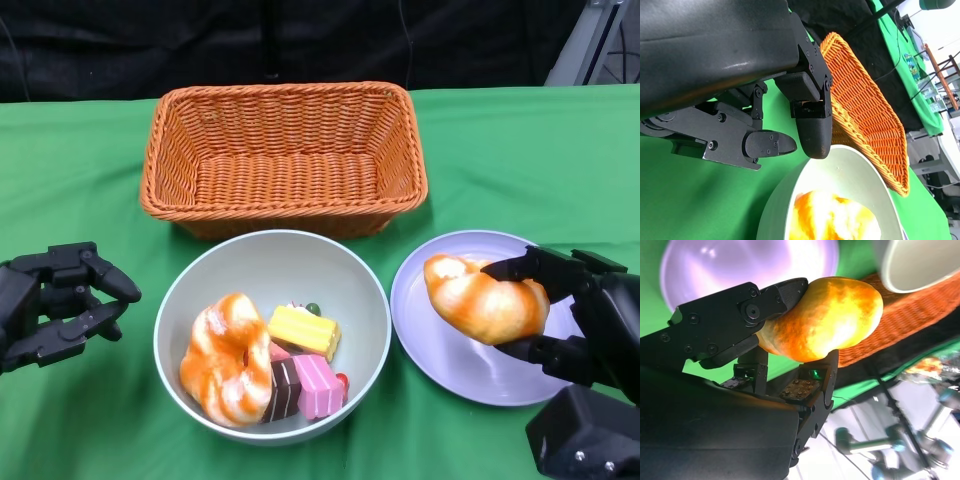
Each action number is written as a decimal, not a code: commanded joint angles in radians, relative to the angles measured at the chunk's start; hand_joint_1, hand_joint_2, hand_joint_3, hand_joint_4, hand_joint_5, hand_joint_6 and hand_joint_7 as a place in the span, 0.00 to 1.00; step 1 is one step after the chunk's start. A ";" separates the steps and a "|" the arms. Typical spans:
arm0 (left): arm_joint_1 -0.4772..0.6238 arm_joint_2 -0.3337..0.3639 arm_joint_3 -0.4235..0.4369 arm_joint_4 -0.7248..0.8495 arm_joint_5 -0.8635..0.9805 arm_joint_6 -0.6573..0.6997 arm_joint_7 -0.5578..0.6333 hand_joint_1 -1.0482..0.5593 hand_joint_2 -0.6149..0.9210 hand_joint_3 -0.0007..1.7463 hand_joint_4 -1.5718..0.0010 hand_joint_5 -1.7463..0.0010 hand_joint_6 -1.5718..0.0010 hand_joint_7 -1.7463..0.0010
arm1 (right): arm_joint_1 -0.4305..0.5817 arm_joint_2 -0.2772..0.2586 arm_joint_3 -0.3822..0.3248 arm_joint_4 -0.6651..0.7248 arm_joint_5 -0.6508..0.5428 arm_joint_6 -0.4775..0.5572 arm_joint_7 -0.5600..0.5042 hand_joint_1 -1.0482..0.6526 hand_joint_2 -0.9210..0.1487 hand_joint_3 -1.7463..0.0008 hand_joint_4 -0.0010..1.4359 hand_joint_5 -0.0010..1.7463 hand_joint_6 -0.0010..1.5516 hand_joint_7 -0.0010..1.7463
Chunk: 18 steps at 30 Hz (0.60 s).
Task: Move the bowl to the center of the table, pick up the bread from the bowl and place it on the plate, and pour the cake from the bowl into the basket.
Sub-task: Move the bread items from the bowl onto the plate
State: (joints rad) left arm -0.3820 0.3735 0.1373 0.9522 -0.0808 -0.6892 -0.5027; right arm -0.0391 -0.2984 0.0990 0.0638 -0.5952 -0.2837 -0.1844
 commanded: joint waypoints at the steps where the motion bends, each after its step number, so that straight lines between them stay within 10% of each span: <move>1: -0.007 0.019 0.009 0.007 -0.007 -0.007 -0.005 0.59 1.00 0.20 0.53 0.24 0.49 0.39 | -0.076 -0.031 0.019 0.106 -0.049 -0.015 -0.055 0.60 0.07 1.00 0.54 0.67 0.61 0.30; 18: 0.001 0.021 0.011 -0.006 -0.012 -0.005 -0.009 0.60 1.00 0.20 0.53 0.23 0.50 0.38 | -0.292 -0.075 0.197 0.429 -0.184 0.009 -0.056 0.54 0.05 1.00 0.51 0.68 0.69 0.10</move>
State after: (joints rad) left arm -0.3837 0.3741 0.1439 0.9557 -0.0883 -0.6896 -0.5047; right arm -0.3097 -0.3493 0.2838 0.4806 -0.7719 -0.2824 -0.2571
